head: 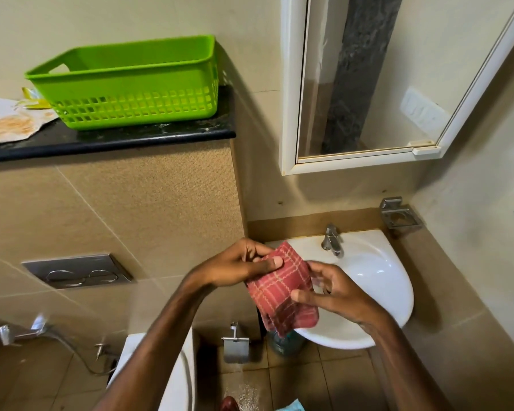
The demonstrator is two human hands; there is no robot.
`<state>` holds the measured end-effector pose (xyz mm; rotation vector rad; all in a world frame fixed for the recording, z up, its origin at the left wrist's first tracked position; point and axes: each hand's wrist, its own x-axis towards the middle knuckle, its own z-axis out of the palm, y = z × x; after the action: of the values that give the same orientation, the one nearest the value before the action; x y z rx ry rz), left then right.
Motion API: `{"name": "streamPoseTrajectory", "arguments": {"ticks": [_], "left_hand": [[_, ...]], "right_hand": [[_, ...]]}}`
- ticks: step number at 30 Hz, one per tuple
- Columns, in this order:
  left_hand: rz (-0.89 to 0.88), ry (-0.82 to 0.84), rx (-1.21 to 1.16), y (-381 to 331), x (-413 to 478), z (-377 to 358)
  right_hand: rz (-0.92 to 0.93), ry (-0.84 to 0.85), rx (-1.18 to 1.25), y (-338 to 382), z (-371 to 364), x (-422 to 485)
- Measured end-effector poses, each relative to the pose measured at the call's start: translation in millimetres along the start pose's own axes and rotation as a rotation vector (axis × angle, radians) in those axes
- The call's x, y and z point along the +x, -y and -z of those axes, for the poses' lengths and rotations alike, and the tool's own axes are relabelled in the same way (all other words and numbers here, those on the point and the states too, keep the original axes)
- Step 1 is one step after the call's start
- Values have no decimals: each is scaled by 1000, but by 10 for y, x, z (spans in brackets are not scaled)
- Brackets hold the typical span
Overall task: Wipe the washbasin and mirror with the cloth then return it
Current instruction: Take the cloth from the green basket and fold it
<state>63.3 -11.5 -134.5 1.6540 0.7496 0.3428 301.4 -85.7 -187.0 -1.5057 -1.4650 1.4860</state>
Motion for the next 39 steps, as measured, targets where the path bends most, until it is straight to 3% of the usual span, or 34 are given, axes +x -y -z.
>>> {"name": "streamPoseTrajectory", "arguments": {"ticks": [2,8,10,12,16,22,30,36,39], "left_hand": [[45,-64,-30,-22,47,80],[370,-414,-694,406,204,-43],[430,-399,-760,539,186,-212],[418,-320,-693,579,160,-385],[268,-366,-521,586,152,-518],[76,-291,-34,673,176,-530],[33,-232,314,662,319,-589],[-74,-403,637,676,523,-698],[63,-413,663,811,604,-791]], "right_hand": [[14,87,133,9,-64,-32],[3,-87,445,-44,-100,-55],[-12,-129,460,-84,-56,-48],[-28,-152,459,-123,-44,-36],[-65,-194,504,-205,-65,-7],[-91,-322,445,-261,-78,42],[-166,-453,596,-403,70,44],[-67,-310,226,-510,157,67],[1,-365,-63,-548,152,96]]}}
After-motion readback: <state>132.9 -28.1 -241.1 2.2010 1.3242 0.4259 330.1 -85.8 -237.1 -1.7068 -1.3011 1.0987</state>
